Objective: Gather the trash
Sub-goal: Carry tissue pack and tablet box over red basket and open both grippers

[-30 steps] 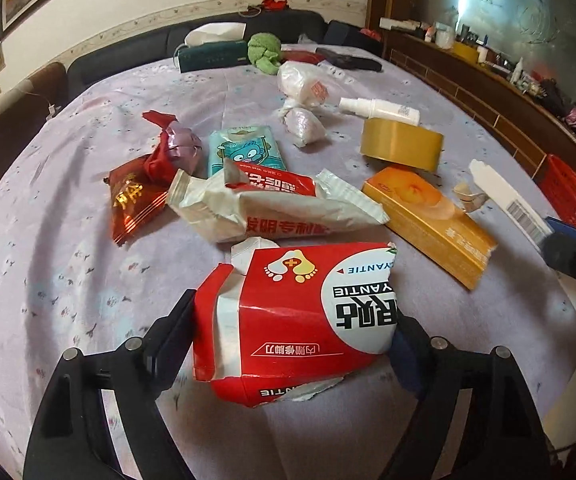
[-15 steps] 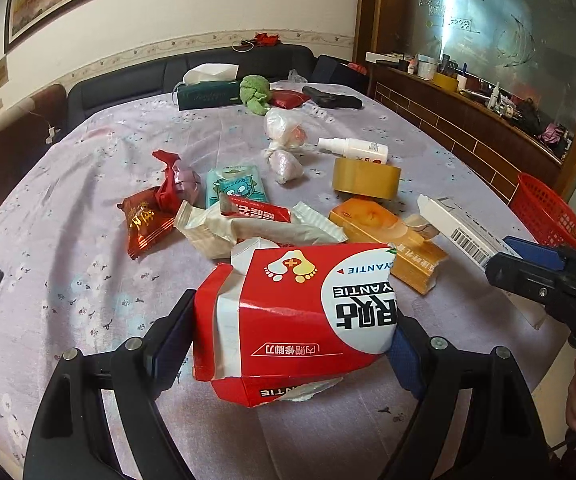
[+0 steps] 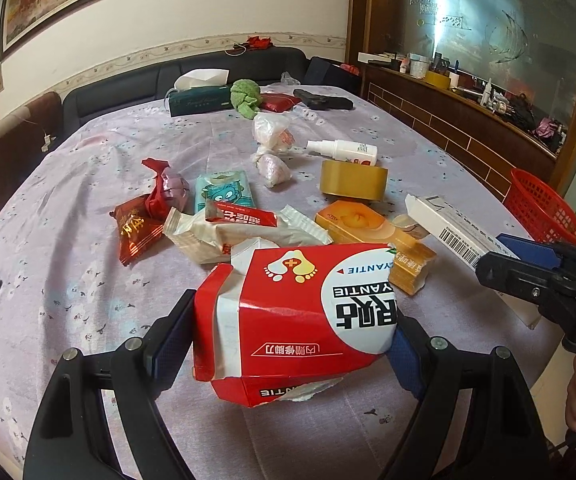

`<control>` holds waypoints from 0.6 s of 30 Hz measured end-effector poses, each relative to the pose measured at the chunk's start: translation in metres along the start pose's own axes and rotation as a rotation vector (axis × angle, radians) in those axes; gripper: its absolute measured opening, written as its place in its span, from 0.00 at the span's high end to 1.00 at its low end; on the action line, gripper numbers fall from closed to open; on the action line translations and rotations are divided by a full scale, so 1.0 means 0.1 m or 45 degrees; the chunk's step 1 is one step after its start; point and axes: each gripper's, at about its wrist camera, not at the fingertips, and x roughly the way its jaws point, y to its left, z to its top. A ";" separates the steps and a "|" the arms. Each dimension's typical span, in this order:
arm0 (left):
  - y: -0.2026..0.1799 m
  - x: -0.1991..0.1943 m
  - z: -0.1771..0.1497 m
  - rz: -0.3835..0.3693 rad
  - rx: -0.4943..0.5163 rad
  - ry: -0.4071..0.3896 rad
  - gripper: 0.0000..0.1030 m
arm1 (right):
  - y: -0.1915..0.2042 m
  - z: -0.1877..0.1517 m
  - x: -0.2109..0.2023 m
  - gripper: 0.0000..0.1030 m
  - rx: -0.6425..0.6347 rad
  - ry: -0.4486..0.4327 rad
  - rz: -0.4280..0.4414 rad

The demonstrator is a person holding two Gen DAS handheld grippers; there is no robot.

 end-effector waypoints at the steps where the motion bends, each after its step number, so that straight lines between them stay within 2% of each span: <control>1: 0.00 0.01 0.00 -0.001 -0.001 0.001 0.19 | -0.01 0.00 0.00 0.43 0.004 -0.001 -0.002; 11: -0.12 0.00 0.11 -0.031 0.024 -0.010 0.19 | -0.15 0.03 -0.06 0.43 0.082 -0.013 0.014; 14: -0.29 0.01 0.24 -0.088 0.059 -0.006 0.19 | -0.28 0.06 -0.15 0.43 0.132 -0.034 0.011; 18: -0.60 0.04 0.44 -0.180 0.105 0.005 0.19 | -0.54 0.12 -0.42 0.43 0.220 -0.114 -0.014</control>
